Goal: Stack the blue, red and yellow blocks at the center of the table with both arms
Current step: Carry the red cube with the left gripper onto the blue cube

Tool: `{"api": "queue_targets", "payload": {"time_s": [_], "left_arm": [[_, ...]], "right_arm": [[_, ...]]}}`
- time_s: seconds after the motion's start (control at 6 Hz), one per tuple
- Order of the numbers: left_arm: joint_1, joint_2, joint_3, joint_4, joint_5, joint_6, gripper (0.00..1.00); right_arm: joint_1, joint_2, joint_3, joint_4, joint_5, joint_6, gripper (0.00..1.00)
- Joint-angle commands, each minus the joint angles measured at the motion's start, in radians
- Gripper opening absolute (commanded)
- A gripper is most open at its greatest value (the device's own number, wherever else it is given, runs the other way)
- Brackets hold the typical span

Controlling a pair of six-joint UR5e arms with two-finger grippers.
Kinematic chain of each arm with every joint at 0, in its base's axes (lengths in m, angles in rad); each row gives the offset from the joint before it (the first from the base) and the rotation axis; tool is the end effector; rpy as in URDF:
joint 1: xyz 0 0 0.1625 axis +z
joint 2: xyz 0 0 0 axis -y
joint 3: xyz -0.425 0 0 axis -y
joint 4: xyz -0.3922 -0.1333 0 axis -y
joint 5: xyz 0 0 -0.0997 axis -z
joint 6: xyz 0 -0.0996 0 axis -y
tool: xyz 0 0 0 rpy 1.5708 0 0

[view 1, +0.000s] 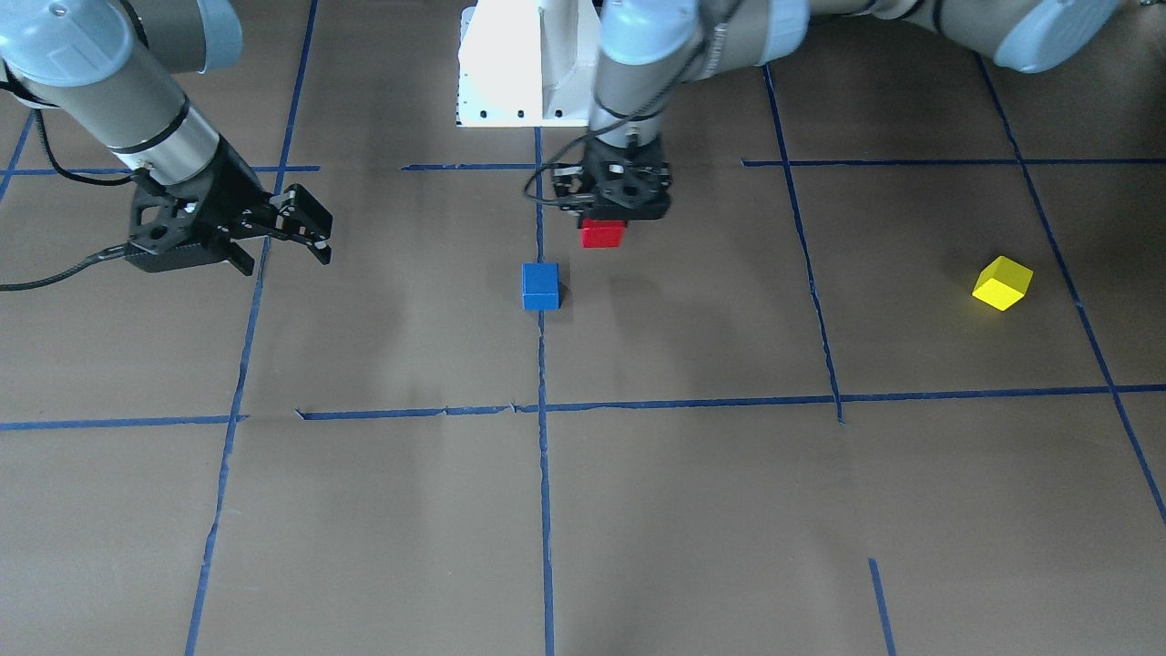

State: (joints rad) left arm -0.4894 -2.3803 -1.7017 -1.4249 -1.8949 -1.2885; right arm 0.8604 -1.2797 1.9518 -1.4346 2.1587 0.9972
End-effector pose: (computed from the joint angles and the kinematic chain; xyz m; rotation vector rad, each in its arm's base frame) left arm 0.5490 -0.4075 0.1339 0.0121 0.8445 -0.0659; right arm -0.3045 -0.4737 0.3106 0.0967 -0.9536 0.0270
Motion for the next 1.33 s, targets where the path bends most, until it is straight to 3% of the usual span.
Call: {"api": "queue_targets", "payload": {"time_s": [0.0,1.17], "left_arm": [[0.017,-0.115,0.150,0.000,0.045,-0.025,0.04],[0.018,-0.111,0.204,-0.080,0.076,0.046,0.04]], "right_arm": [[0.019,-0.021,0.004,0.000,0.000,-0.031,1.00],[0.012,-0.036,0.018,0.000,0.000,-0.031,1.00]]}}
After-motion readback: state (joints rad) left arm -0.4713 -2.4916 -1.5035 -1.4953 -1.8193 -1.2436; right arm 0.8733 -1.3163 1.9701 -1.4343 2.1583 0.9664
